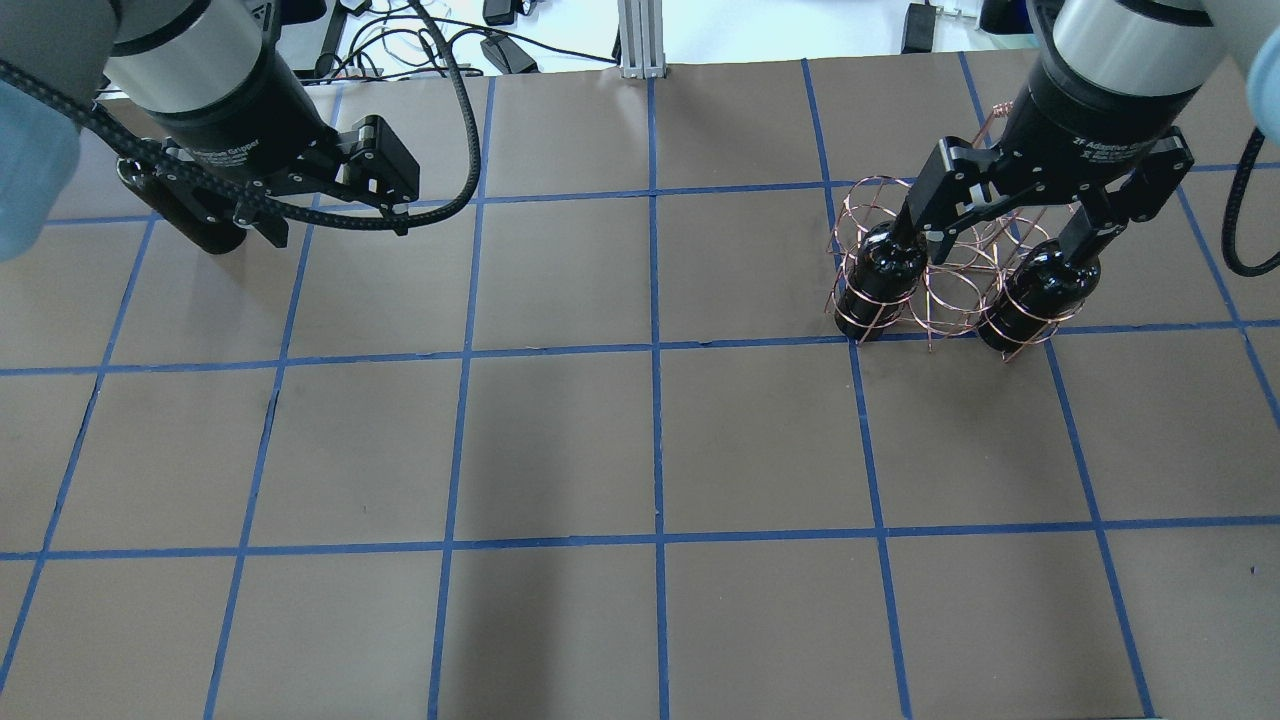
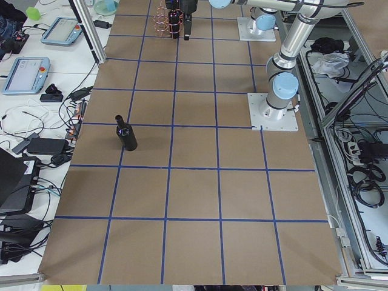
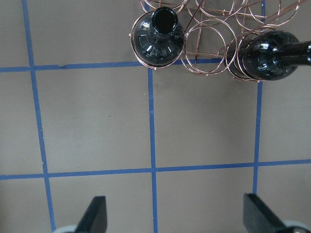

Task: Place wine into wine basket

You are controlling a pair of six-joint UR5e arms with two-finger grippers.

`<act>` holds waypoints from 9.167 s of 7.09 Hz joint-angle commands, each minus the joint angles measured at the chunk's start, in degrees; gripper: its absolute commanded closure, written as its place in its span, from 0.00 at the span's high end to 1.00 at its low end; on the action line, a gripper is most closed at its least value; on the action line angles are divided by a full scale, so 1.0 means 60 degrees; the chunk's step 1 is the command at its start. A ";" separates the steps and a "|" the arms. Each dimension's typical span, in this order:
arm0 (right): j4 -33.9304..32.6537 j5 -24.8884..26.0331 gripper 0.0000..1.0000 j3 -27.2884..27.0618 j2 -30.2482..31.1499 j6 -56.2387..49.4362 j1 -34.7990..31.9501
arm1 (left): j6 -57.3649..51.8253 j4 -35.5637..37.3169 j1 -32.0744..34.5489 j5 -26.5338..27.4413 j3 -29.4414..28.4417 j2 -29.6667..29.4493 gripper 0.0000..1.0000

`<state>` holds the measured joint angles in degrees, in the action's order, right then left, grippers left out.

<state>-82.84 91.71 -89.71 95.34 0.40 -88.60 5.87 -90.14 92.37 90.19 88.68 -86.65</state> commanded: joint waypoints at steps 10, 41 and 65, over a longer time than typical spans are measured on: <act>-0.0022 -0.0006 1.00 -0.0018 0.0150 0.0533 -0.0028 | -0.0186 0.0038 -0.1209 0.0027 -0.0057 -0.0367 1.00; -0.0315 -0.0138 1.00 -0.0062 0.0047 0.0460 -0.0072 | -0.4675 0.3568 -0.4895 -0.0868 -0.3442 -0.5292 0.00; -0.0227 -0.0138 1.00 -0.0399 0.0179 0.0431 -0.0072 | 0.2128 0.2912 0.1567 0.0012 0.1337 -0.1512 1.00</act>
<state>-84.13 90.94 -91.91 96.36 2.96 -89.03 18.48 -69.44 101.83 90.58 98.38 -97.03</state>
